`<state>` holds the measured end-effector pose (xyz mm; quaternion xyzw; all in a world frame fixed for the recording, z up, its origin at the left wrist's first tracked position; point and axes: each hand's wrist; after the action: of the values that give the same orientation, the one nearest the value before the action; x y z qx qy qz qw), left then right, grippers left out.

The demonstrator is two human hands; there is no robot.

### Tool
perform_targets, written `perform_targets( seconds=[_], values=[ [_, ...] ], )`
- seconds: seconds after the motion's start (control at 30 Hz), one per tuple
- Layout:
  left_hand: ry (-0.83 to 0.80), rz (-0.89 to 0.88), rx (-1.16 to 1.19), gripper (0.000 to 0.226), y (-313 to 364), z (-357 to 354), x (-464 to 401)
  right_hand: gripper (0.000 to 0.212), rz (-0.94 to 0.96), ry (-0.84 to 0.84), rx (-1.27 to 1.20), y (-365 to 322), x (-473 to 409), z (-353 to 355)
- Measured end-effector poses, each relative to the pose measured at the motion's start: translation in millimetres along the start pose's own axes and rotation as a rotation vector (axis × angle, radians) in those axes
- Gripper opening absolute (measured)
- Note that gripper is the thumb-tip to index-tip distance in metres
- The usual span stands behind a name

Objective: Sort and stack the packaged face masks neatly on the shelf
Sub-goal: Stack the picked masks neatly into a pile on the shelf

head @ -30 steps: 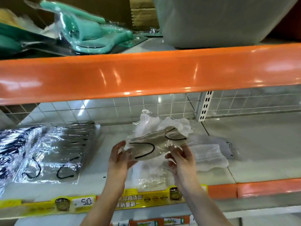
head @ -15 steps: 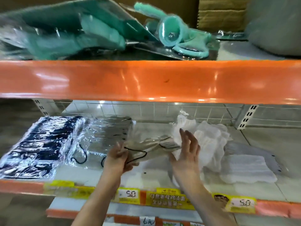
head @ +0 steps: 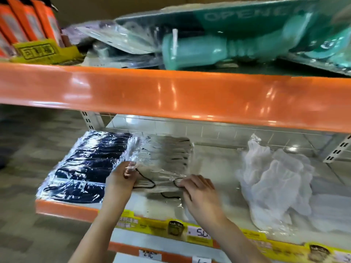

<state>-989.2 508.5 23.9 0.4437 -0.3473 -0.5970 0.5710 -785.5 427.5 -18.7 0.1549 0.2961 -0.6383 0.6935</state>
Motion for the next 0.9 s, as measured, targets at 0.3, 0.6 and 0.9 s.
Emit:
perform_targets(
  seconds=[0.3, 0.6, 0.9],
  values=[
    [-0.077, -0.101, -0.15, 0.044, -37, 21, -22, 0.03, -0.073, -0.163, 0.07, -42, 0, -29],
    [-0.406, -0.64, -0.661, 0.061, -64, 4, -17, 0.006, -0.192, -0.191, 0.13, -47, 7, -43],
    [-0.524, -0.626, -0.649, 0.041, -79, -9, -11, 0.023, -0.275, -0.2, 0.19, -52, 5, -40]
  ],
)
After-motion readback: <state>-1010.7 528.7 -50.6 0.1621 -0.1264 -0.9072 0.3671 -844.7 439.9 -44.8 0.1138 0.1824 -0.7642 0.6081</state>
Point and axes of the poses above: each hand's wrist, its own x-axis away from the middle knuckle, its own z-axis out of the back of the hand, y = z × x, and after that the axes turned 9 degrees about x, right-handed
